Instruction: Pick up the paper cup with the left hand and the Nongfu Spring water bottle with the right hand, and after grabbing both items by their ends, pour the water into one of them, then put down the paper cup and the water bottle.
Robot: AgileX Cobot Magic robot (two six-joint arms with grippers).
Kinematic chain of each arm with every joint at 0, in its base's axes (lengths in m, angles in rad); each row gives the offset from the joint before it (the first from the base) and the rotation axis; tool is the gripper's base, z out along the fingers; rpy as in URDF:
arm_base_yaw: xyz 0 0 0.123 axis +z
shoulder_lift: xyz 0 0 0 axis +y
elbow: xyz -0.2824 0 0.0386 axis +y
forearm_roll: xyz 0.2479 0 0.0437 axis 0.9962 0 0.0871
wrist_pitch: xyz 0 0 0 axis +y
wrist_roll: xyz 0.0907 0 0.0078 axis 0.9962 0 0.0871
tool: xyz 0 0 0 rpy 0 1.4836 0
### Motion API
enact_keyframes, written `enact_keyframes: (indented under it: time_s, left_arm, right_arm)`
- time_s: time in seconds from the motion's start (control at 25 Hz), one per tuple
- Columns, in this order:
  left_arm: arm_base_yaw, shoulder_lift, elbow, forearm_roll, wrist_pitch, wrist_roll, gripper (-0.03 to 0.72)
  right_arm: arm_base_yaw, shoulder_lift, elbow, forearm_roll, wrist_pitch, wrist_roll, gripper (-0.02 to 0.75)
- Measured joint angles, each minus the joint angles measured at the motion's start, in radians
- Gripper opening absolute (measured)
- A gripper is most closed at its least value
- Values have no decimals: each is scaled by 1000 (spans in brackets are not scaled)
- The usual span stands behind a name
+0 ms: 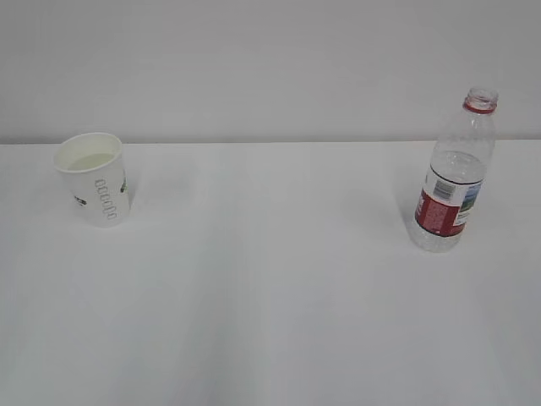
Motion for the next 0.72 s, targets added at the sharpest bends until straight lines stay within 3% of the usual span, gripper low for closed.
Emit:
enact_keyframes:
  time_s: [0.72]
  left_arm:
    - [0, 0, 19, 6, 22, 0, 416]
  right_arm:
    - [0, -9, 39, 27, 39, -6, 587]
